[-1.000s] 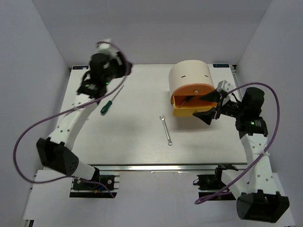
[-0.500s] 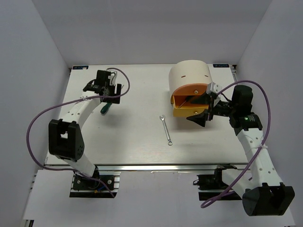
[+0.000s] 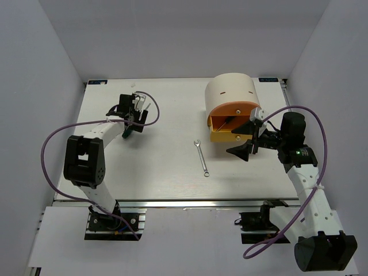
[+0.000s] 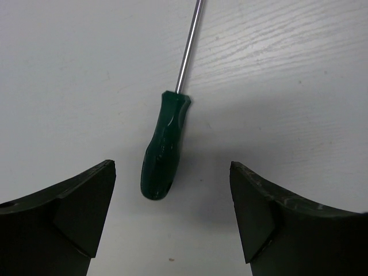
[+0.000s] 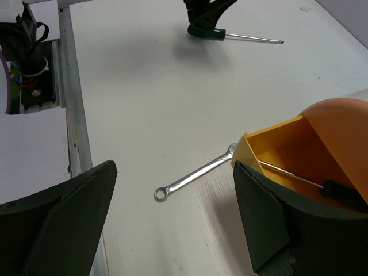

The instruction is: Sort the tools into containers

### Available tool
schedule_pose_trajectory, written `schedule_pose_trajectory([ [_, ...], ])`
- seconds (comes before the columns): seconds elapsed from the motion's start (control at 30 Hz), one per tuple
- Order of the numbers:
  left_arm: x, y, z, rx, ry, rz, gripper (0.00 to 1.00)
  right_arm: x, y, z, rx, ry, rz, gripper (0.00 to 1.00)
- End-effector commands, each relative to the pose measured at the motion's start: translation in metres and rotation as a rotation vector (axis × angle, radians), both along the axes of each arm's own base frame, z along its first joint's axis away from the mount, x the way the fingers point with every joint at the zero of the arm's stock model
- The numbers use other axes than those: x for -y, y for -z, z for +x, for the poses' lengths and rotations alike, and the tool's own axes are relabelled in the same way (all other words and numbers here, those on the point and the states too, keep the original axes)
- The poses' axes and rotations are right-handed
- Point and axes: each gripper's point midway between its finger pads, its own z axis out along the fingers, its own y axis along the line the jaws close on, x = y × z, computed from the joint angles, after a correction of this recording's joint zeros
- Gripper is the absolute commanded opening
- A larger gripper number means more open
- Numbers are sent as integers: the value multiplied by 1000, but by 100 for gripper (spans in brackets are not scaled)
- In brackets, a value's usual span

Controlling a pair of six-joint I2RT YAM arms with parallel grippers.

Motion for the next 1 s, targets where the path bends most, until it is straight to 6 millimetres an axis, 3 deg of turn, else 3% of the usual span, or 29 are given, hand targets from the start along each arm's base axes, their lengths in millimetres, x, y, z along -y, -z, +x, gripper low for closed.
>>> schedule_pose_trajectory([
  [0.0, 0, 1, 20, 67, 15, -19, 89, 0, -4, 0, 8, 8, 5, 88],
  [0.47, 1, 33, 47, 72, -19, -66, 83, 3, -1, 5, -14, 44, -15, 88],
  [0.57, -1, 39, 51, 68, -29, -102, 76, 3, -1, 6, -14, 48, -18, 88],
  [0.73, -14, 50, 49, 50, -68, -169, 69, 5, -1, 8, -13, 65, -25, 88],
  [0.97, -3, 65, 41, 14, -36, -253, 63, 5, -2, 11, -19, 75, -22, 87],
])
